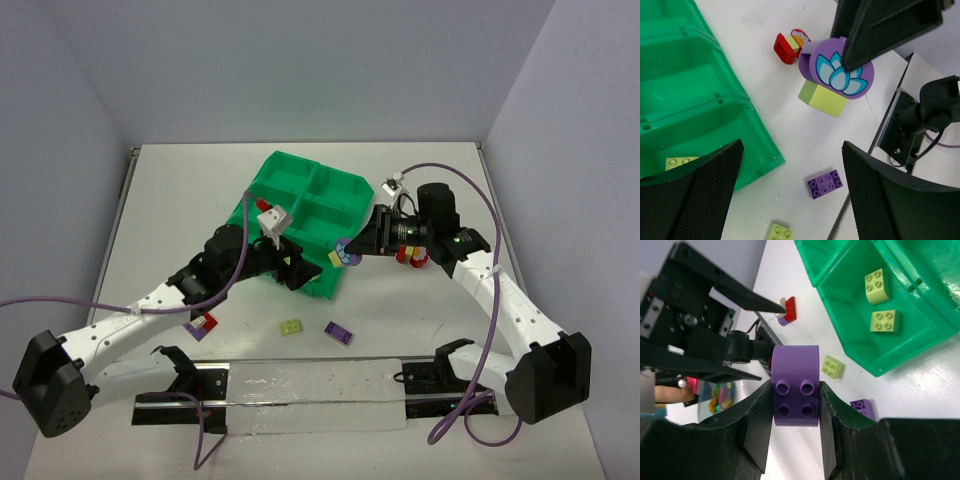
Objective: Sort the legos into containers by color
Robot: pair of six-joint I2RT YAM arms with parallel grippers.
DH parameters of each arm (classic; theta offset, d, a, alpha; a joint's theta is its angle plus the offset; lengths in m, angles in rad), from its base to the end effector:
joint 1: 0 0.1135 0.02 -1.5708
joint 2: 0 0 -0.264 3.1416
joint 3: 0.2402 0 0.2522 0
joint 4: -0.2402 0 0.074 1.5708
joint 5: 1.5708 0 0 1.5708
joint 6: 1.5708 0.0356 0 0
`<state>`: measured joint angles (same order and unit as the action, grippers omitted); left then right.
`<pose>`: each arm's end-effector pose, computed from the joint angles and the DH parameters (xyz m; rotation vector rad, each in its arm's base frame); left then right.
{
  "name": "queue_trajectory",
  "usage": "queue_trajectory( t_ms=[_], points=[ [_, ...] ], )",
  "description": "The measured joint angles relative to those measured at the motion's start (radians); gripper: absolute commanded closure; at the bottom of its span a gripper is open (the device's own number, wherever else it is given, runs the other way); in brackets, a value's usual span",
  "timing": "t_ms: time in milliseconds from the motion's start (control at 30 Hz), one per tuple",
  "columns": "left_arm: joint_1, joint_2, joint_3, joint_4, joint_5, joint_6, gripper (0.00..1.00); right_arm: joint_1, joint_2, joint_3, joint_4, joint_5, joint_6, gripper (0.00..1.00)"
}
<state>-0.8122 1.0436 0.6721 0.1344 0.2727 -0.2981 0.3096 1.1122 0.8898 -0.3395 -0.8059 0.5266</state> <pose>0.1598 -0.1826 0.2832 0.6860 1.7971 -1.0164 0.2196 0.0972 0.3022 -0.2731 2.2163 1.3340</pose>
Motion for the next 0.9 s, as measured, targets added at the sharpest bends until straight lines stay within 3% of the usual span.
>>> queue_trajectory(
  t_ms=[100, 333, 900],
  points=[
    [-0.061, -0.051, -0.051, 0.046, -0.041, 0.039, 0.13, 0.000, 0.007, 0.000, 0.015, -0.021, 0.020, 1.00],
    [-0.177, 0.007, -0.052, 0.121, -0.169, 0.122, 0.14, 0.007, 0.020, 0.000, 0.043, -0.039, 0.056, 1.00],
    [-0.209, 0.086, -0.013, 0.185, -0.287, 0.191, 0.21, 0.025, 0.024, 0.000, 0.067, -0.052, 0.071, 1.00]
  ],
)
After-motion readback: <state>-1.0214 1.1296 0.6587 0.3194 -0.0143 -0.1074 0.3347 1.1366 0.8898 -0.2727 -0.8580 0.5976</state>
